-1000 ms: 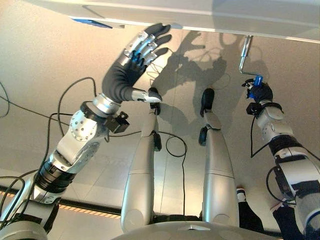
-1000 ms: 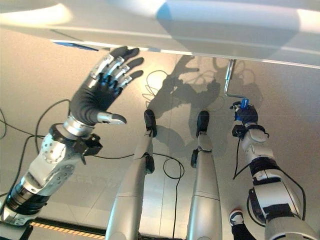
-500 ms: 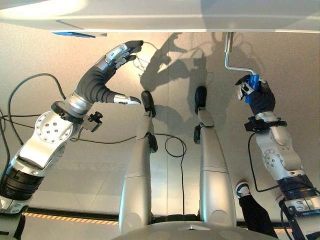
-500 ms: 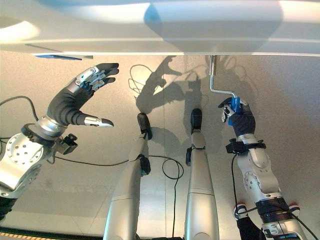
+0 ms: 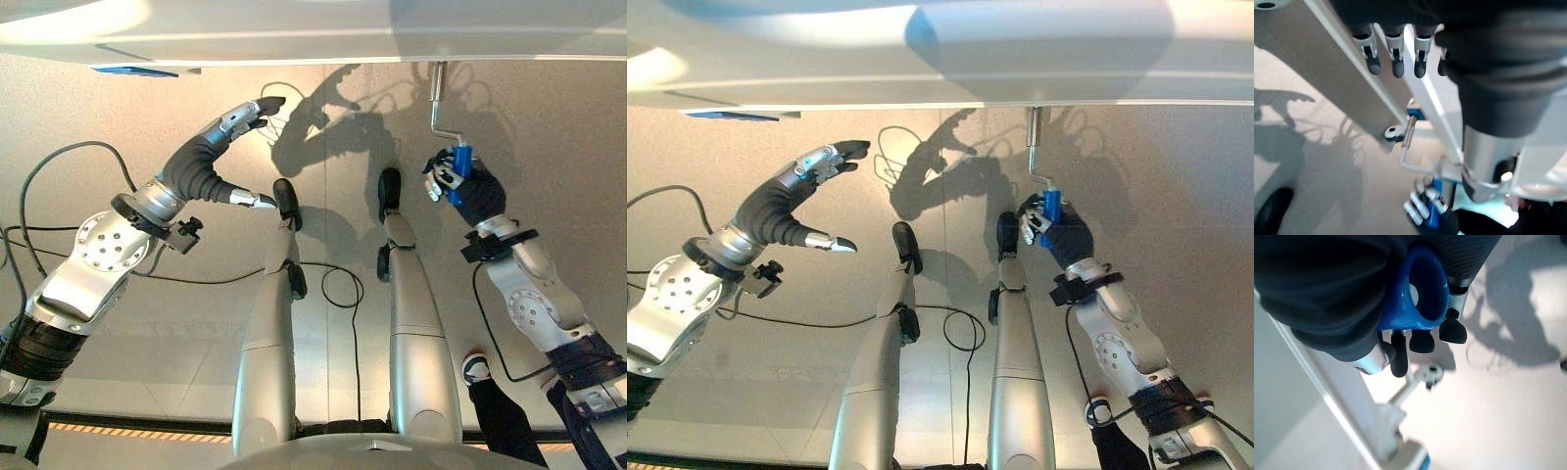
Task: Raise the hospital bed
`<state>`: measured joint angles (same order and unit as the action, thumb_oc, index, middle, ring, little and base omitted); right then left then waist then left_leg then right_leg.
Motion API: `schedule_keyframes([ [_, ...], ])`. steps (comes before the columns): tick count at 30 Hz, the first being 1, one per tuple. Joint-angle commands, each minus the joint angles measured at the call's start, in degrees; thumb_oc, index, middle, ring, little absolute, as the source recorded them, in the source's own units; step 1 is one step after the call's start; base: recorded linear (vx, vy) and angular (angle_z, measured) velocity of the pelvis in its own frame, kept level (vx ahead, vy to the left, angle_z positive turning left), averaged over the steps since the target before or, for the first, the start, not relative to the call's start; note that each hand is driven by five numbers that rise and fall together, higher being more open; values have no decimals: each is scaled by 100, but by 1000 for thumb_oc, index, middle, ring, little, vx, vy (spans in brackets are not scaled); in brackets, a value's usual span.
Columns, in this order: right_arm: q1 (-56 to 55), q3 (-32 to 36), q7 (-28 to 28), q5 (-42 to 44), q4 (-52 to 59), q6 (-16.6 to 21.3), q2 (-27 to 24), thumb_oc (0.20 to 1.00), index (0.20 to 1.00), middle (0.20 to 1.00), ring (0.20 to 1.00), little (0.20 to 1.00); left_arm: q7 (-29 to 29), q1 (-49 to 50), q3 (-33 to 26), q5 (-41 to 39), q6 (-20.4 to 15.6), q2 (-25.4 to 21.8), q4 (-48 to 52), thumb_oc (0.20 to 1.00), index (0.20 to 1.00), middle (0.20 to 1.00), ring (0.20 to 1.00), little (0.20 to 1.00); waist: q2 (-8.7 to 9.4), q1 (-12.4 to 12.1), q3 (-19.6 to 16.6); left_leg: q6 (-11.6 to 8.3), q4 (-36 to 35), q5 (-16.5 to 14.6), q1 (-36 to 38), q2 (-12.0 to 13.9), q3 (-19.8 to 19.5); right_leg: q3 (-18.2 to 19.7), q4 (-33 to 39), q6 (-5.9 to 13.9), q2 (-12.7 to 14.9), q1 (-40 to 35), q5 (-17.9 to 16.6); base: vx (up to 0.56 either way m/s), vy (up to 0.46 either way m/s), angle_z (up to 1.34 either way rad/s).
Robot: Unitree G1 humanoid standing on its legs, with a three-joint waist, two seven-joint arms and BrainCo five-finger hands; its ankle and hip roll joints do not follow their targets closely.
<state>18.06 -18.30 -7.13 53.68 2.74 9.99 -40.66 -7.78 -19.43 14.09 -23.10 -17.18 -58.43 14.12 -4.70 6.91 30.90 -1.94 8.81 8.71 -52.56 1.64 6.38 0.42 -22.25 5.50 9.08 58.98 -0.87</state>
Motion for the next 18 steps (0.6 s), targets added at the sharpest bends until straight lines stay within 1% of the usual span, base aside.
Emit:
schedule_keyframes([
  [1,514,-428,-1011,-128,1218,427,185,200,200,200,200,200,65,-128,-15,234,-265,88,130,1000,1000,1000,1000,1000,240,-43,-111,-140,826,-748,159,-8,111,-182,694,445,-117,-372,-635,7,2,-4],
  [6,1083,-969,-837,-411,856,380,517,200,200,200,200,200,147,-194,169,328,-214,235,105,1000,1000,1000,1000,1000,185,-116,-111,-134,847,-745,140,-2,96,-210,668,425,-113,-365,-618,0,0,0],
  [8,1346,-1118,-677,-718,684,427,554,200,200,200,200,200,149,-230,231,346,-205,252,112,1000,1000,1000,1000,1000,168,-144,-111,-136,827,-746,153,-8,98,-207,681,422,-116,-373,-613,0,0,0],
  [10,1546,-1270,-638,-748,307,361,693,200,200,200,200,200,116,-250,332,320,-191,292,134,1000,1000,1000,1000,1000,151,-181,-111,-136,823,-738,162,-4,90,-209,669,419,-111,-372,-616,2,-5,-2],
  [12,1750,-1435,-544,-847,-319,285,880,200,200,200,200,200,96,-329,447,294,-186,332,124,1000,1000,1000,1000,1000,134,-217,-111,-131,829,-739,160,2,80,-209,662,415,-102,-375,-616,0,0,0],
  [13,1758,-1438,-548,-845,-329,291,884,200,200,200,200,200,96,-331,447,293,-187,331,121,1000,1000,1000,1000,1000,135,-217,-111,-131,830,-740,158,2,79,-209,662,415,-102,-373,-616,0,0,0],
  [14,2048,-1596,-305,-1192,-1092,249,1016,200,200,200,200,200,119,-452,566,240,-185,410,83,1000,1000,1000,1000,1000,110,-256,-111,-128,843,-747,155,-5,70,-216,654,412,-101,-378,-612,0,0,0],
  [15,2141,-1659,-289,-1224,-1439,198,1115,200,200,200,200,200,118,-517,621,233,-176,452,74,1000,1000,1000,1000,1000,100,-273,-111,-128,849,-749,153,-10,59,-218,656,411,-99,-379,-611,0,0,0],
  [16,2147,-1660,-292,-1223,-1448,203,1118,200,200,200,200,200,119,-521,622,233,-177,451,72,1000,1000,1000,1000,1000,100,-273,-111,-128,850,-750,150,-9,58,-219,656,411,-100,-377,-611,0,0,0],
  [17,2465,-1770,-117,-1655,-2152,147,1175,200,200,200,200,200,129,-652,713,178,-161,516,61,1000,1000,1000,1000,1000,55,-316,-111,-133,841,-744,147,-17,42,-226,658,405,-93,-379,-603,0,0,0],
  [18,2525,-1771,-81,-1609,-2516,107,1262,200,200,200,200,200,126,-700,784,147,-166,583,47,1000,1000,1000,1000,1000,39,-329,-111,-131,850,-741,137,-24,33,-230,644,400,-91,-368,-597,0,0,0],
])
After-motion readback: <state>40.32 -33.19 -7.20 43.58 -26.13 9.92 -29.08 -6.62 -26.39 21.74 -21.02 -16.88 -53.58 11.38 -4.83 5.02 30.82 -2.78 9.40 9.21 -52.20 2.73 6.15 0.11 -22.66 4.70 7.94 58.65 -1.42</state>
